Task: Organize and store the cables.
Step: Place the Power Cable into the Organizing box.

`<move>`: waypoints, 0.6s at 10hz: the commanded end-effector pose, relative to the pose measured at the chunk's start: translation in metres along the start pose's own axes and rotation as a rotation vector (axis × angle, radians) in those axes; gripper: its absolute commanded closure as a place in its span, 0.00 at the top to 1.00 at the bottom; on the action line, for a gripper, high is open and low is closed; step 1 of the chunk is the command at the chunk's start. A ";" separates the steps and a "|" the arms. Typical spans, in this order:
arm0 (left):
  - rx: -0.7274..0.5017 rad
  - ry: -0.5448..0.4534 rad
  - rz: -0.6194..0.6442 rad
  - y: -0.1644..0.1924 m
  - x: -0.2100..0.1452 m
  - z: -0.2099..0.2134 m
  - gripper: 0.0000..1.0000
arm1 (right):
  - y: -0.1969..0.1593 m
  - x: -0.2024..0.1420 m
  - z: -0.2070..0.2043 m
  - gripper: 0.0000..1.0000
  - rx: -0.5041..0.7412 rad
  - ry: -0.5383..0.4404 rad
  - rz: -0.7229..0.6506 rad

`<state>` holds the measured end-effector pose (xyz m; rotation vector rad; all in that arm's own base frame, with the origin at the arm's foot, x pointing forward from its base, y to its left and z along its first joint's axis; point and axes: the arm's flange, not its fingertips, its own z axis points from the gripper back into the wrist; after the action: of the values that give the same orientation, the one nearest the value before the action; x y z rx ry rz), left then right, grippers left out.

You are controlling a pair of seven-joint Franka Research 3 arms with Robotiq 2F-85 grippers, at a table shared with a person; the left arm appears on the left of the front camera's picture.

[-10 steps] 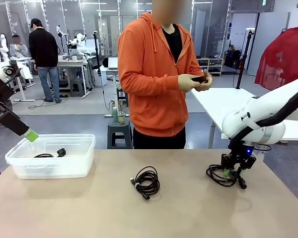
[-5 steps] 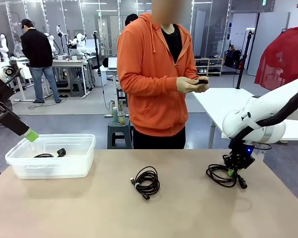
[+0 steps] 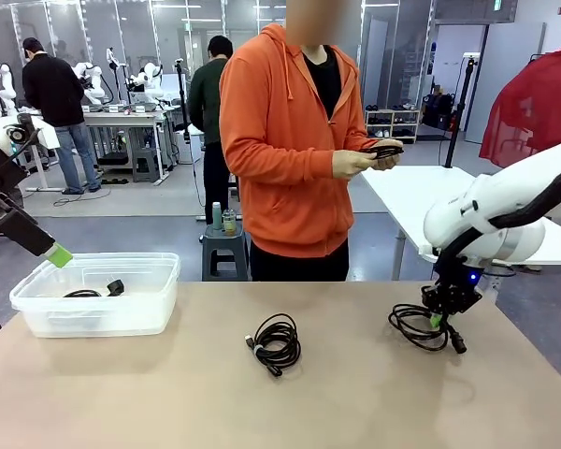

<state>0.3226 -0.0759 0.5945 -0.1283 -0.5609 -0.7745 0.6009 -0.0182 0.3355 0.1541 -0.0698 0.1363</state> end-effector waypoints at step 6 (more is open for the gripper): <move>0.000 0.000 -0.001 0.000 0.000 0.000 1.00 | 0.043 -0.050 0.128 0.10 -0.040 -0.028 0.180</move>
<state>0.3226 -0.0759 0.5945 -0.1283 -0.5610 -0.7745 0.5442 -0.0097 0.4643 0.1339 -0.1286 0.3179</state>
